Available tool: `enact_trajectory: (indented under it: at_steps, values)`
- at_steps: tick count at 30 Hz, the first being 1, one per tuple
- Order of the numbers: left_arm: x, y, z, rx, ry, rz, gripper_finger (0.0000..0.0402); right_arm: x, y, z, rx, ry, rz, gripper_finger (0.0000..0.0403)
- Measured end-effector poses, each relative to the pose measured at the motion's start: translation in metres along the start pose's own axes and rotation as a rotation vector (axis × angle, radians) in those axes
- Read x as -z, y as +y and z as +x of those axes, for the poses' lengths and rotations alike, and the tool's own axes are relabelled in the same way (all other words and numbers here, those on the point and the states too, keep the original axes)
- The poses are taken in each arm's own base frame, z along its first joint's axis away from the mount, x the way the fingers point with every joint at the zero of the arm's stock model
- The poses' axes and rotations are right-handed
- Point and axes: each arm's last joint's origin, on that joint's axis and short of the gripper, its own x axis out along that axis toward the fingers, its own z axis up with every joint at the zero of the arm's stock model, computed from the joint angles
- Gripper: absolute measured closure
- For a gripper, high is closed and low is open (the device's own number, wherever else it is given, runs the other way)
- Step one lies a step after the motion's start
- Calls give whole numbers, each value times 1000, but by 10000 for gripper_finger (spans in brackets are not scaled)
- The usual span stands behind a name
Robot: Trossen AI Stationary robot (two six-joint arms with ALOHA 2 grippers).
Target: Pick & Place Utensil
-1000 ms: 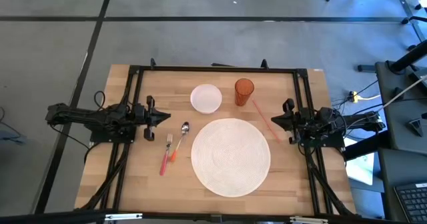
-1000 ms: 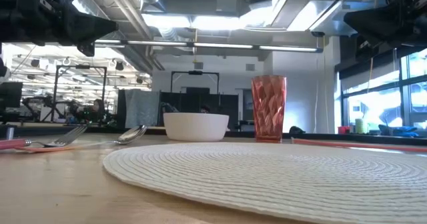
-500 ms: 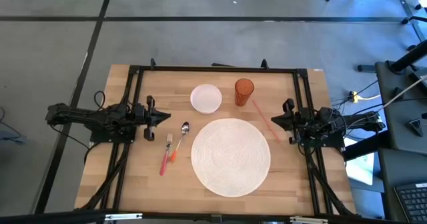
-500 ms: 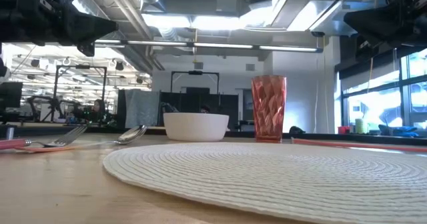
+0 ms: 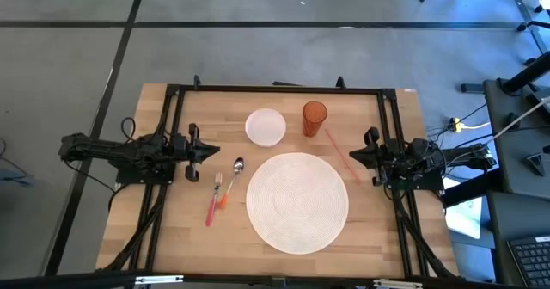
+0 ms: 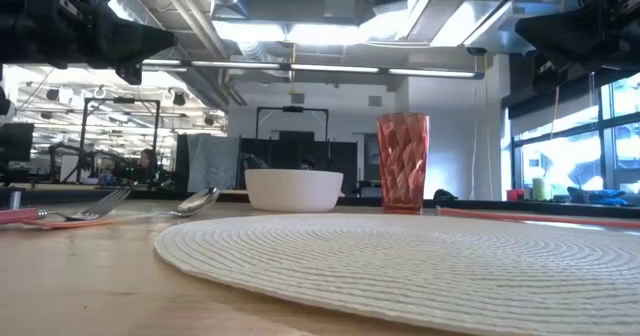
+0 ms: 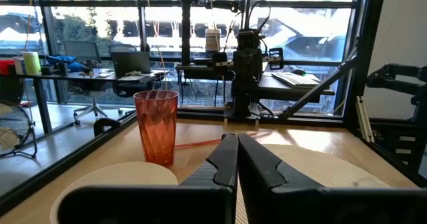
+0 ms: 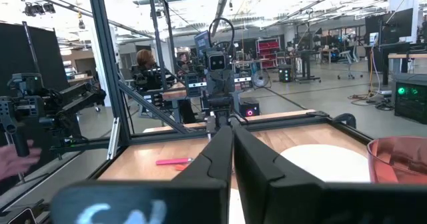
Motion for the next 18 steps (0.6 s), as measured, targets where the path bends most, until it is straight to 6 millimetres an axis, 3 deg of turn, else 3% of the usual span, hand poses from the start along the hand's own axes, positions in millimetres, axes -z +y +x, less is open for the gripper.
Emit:
enact_trajectory:
  at_steps: [8, 18]
  values:
    - [-1, 0, 0, 0, -12, -2, 398, 0, 0, 0, 0, -1, 0, 386]
    - [-15, 0, -1, -10, -155, 5, 398, 0, 0, 0, 0, -1, 3, 386]
